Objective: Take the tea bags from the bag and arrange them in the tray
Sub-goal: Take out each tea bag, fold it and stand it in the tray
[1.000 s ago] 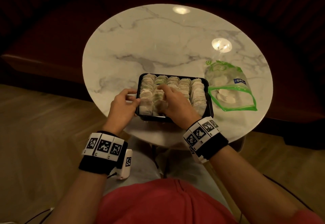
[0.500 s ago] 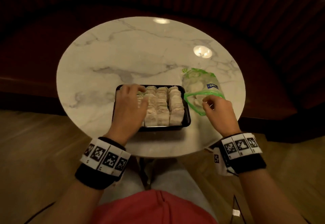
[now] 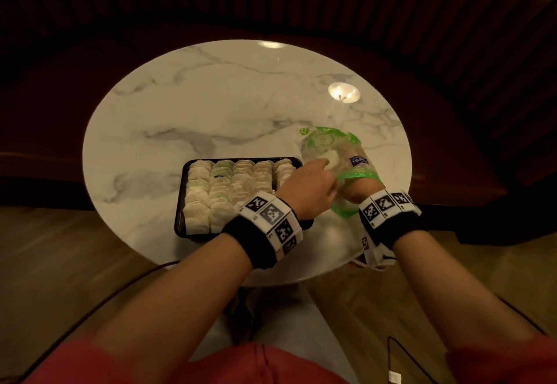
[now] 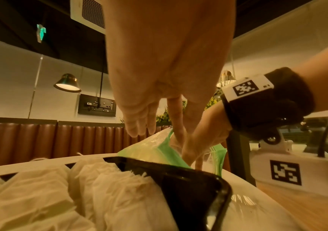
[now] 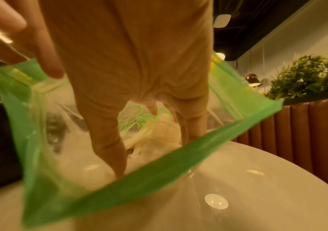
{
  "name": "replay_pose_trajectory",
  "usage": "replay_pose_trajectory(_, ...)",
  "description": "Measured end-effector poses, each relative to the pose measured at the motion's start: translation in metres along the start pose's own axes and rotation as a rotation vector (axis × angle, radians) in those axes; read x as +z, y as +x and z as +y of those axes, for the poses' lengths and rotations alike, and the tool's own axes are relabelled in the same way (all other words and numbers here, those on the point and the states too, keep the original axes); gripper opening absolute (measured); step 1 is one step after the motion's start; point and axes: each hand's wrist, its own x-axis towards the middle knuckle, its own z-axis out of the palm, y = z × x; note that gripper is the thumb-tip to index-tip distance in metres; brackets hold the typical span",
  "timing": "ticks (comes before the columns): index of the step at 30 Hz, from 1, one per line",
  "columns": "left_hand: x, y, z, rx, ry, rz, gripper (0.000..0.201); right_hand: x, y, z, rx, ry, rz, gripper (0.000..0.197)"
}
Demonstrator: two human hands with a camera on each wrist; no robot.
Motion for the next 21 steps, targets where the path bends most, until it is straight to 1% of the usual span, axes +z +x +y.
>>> replay_pose_trajectory(3, 0.008, 0.006, -0.001, -0.018, 0.018, -0.068, 0.029, -0.002, -0.001, -0.006, -0.029, -0.077, 0.023, 0.041)
replay_pose_trajectory(4, 0.009, 0.006, -0.002, -0.018, 0.020, -0.056, 0.028, -0.003, -0.001, -0.008, -0.043, -0.108, 0.040, 0.044)
replay_pose_trajectory(6, 0.012, 0.005, -0.002, -0.008, 0.025, 0.001, 0.027, -0.006, 0.001, -0.011, -0.040, -0.131, 0.017, 0.047)
replay_pose_trajectory(9, 0.010, 0.004, -0.003, -0.001, 0.000, 0.065, 0.030, -0.005, 0.008, -0.013, 0.000, -0.045, -0.026, 0.040)
replay_pose_trajectory(12, 0.003, 0.002, -0.003, -0.017, -0.054, 0.108, 0.028, 0.001, 0.002, -0.008, 0.013, 0.110, -0.042, 0.042)
replay_pose_trajectory(15, -0.003, 0.001, -0.003, -0.021, -0.134, 0.150, 0.030, 0.009, 0.003, 0.000, -0.004, 0.316, 0.056, 0.047)
replay_pose_trajectory(17, -0.005, 0.000, -0.003, -0.019, -0.173, 0.174, 0.034, 0.015, 0.008, 0.000, -0.014, 0.375, 0.067, 0.047)
replay_pose_trajectory(18, -0.006, 0.000, -0.003, -0.017, -0.182, 0.190, 0.035, 0.017, 0.007, -0.001, -0.032, 0.405, 0.102, 0.044)
replay_pose_trajectory(21, -0.009, -0.002, -0.005, -0.010, -0.215, 0.248, 0.035, 0.026, 0.000, 0.001, -0.168, 0.465, 0.341, 0.037)
